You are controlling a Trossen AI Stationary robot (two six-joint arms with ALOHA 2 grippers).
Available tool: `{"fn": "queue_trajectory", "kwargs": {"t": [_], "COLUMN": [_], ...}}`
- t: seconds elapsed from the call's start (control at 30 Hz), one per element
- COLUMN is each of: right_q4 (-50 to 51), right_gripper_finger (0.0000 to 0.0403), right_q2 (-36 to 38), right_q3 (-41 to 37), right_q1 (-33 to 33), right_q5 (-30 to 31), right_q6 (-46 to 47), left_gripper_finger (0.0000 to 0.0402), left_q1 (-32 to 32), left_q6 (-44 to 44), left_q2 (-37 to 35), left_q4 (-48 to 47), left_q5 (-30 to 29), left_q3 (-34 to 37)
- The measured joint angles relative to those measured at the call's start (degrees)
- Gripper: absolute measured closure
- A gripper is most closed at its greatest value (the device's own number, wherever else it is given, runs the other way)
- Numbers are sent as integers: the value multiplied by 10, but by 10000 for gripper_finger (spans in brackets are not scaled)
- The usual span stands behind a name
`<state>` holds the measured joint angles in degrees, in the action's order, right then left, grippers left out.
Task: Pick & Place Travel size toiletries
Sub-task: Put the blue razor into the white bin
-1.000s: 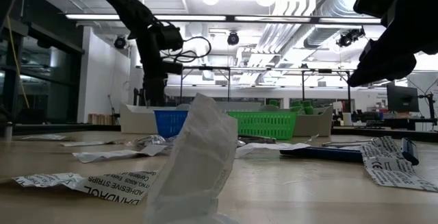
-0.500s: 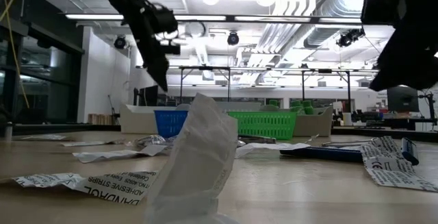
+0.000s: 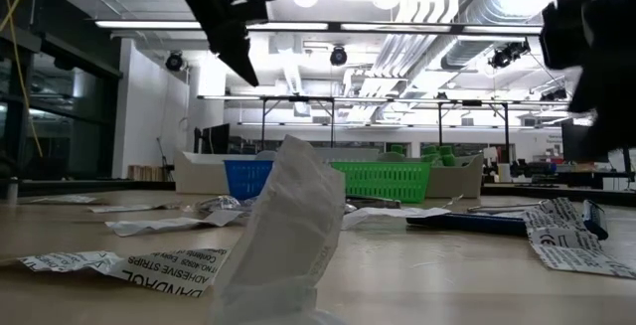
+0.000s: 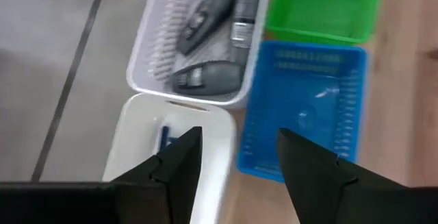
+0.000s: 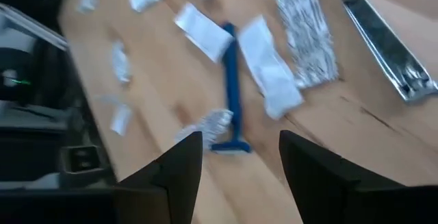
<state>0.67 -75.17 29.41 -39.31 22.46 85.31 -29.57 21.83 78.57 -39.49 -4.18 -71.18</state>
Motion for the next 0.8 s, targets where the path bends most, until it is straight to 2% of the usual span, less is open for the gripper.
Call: {"fn": "queue_trajectory", "kwargs": {"t": [0.13, 0.4, 0.8], "right_q4": [-34, -147, -186], "right_gripper_finger": [215, 215, 215], "right_q2": [-57, -154, -179], "right_q3": [0, 0, 1], "right_q1": [4, 5, 3], "right_q5": [-29, -35, -27], "right_q6": [2, 14, 95], "left_gripper_finger": [220, 220, 220], "left_q1": [41, 94, 108], "left_q6": [-14, -31, -56], "left_q2": [-8, -9, -9], "left_q4": [-19, -40, -52], "left_q5": [-33, -63, -84], "left_q3": [0, 0, 0]}}
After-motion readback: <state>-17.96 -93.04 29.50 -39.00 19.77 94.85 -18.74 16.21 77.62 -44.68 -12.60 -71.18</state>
